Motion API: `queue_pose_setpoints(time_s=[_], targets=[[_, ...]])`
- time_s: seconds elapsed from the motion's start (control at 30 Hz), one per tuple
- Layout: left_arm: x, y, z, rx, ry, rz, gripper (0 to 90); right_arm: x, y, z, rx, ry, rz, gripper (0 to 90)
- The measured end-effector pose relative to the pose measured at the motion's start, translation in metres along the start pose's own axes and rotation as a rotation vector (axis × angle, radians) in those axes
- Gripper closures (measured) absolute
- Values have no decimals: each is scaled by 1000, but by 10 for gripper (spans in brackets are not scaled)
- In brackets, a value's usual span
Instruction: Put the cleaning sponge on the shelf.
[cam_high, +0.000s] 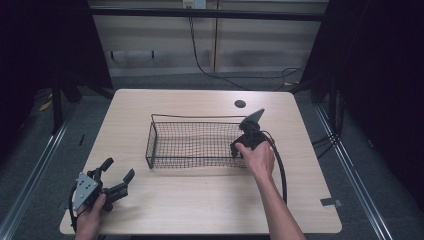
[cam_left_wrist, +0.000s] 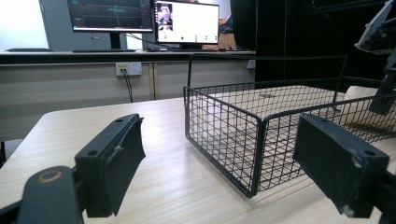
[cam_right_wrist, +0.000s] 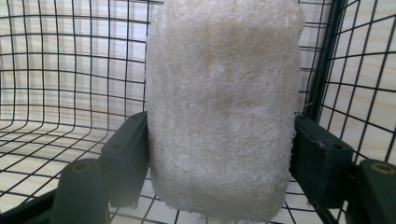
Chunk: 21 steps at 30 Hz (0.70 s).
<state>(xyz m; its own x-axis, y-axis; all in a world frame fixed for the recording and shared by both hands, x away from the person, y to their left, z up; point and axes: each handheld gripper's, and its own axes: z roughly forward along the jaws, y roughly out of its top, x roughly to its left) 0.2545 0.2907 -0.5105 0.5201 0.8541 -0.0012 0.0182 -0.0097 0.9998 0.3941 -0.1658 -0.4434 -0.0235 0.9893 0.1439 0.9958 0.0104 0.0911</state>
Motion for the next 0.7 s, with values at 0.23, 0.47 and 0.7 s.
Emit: queue_pose_setpoints(time_s=[0.23,0.47,0.7], targets=[[0,0,0,0,0,1,158,-1,-1,-2,-10,3,-8,242],[0,0,0,0,0,1,158,-2,0,-4,-15,14,-16,190],[0,0,0,0,-1,1,158,-1,-1,-10,-29,32,-47,161]])
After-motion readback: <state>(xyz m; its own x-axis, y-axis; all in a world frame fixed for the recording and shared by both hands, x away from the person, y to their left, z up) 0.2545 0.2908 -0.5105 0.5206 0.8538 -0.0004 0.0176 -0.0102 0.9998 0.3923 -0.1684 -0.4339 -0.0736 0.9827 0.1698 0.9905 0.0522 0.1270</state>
